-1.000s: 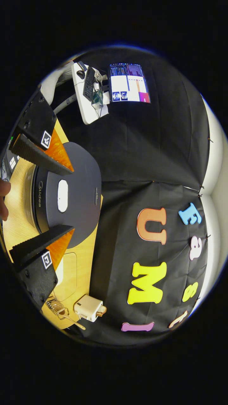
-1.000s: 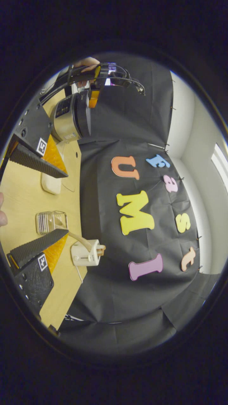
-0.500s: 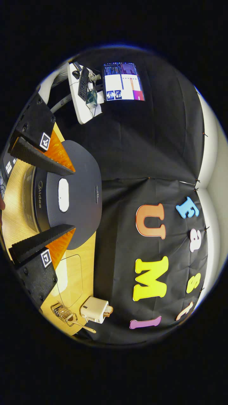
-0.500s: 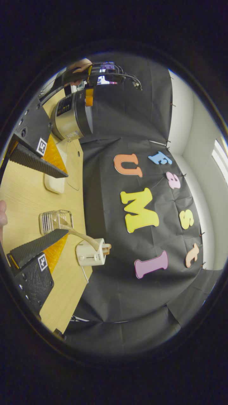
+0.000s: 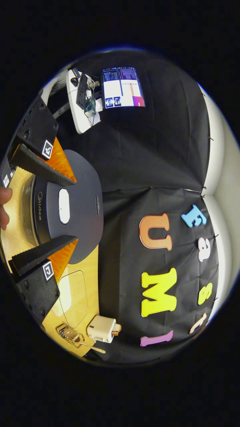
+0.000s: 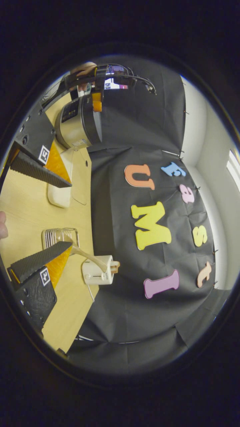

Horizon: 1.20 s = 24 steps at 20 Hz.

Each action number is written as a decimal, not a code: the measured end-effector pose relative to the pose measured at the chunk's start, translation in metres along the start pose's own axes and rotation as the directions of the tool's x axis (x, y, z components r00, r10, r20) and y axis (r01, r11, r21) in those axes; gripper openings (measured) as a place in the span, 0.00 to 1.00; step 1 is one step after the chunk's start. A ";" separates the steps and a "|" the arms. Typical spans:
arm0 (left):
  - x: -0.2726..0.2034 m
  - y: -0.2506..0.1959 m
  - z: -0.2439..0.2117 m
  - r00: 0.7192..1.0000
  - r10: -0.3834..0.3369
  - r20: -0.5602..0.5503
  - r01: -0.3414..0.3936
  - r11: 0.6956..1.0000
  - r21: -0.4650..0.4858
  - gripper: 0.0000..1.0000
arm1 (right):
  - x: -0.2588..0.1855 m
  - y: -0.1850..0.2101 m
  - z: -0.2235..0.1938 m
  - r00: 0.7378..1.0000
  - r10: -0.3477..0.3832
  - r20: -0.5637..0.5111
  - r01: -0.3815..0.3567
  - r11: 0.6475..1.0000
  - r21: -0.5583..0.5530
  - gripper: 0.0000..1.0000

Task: Close the left gripper, press the button to open the rice cooker; take a wooden spoon from the chopstick holder with the right hand, scoop a spoonful of rice and pour it into the rice cooker, then put the wooden spoon back into the chopstick holder.

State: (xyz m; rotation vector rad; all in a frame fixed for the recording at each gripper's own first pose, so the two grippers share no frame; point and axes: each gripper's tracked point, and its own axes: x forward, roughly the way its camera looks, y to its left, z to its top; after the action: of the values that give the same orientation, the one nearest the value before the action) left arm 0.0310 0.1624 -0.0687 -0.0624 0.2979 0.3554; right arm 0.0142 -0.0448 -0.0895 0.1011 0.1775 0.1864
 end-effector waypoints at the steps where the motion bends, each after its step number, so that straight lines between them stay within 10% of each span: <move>1: -0.004 -0.004 0.005 1.000 -0.012 0.012 0.013 0.999 -0.029 0.96 | -0.002 0.000 0.006 1.000 -0.003 0.015 0.003 1.000 -0.008 0.92; 12: -0.087 -0.107 0.064 0.927 -0.234 0.293 0.233 0.972 0.039 0.96 | -0.017 -0.010 0.083 0.976 -0.086 0.202 0.106 0.990 -0.090 0.95; 24: -0.128 -0.116 0.044 0.914 -0.269 0.302 0.271 0.962 0.037 0.96 | -0.035 0.015 0.083 0.966 -0.109 0.233 0.138 0.984 -0.110 0.96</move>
State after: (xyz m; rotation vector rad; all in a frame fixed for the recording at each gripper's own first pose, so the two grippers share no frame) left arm -0.0309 0.0162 0.0121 -0.0520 -0.0206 0.0862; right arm -0.0066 -0.0436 -0.0004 -0.0145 -0.0560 0.0601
